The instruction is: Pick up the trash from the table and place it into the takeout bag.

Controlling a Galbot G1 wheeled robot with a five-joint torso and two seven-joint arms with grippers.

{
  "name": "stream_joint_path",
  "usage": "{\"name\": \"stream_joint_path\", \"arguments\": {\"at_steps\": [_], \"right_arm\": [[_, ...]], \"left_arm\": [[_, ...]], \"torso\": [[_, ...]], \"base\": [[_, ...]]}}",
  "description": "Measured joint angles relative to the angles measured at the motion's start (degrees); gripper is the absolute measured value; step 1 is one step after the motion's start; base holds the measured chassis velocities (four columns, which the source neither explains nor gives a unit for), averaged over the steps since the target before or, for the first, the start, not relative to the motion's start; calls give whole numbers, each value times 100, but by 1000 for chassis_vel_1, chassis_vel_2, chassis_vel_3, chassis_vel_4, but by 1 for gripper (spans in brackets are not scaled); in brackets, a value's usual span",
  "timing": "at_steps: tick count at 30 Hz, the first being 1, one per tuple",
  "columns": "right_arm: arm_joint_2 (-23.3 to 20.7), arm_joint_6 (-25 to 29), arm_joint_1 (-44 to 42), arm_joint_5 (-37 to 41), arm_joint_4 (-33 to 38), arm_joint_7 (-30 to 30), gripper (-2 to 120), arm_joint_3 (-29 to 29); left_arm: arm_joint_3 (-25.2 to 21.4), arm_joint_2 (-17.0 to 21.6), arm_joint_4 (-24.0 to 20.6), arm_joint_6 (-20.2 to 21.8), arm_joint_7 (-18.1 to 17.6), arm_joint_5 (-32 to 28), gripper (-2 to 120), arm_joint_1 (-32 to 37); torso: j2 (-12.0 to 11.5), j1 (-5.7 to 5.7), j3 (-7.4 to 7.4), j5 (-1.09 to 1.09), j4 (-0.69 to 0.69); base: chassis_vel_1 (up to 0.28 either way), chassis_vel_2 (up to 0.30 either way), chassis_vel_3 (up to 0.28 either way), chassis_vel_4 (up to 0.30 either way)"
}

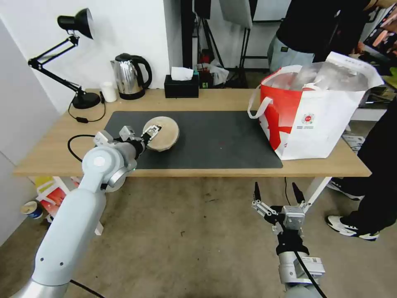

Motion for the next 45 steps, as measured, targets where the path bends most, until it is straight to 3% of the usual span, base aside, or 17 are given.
{"name": "stream_joint_path", "arguments": {"at_steps": [11,33,36,39,45], "right_arm": [[0,0,0,0,0,0,100,0],[0,0,0,0,0,0,100,0],[0,0,0,0,0,0,100,0],[0,0,0,0,0,0,100,0],[0,0,0,0,0,0,100,0]], "left_arm": [[15,-39,51,-1,24,47,99,17],[14,-95,125,1,84,113,28,57],[-5,-100,96,-1,97,162,9,107],[-18,-105,73,-5,120,198,1,142],[-34,-114,47,-19,165,282,0,202]], "torso": [[0,0,0,0,0],[0,0,-1,0,0],[0,0,-1,0,0],[0,0,-1,0,0],[2,0,-1,0,0]], "base": [[0,0,0,0],[0,0,0,0],[0,0,0,0],[0,0,0,0],[0,0,0,0]]}}
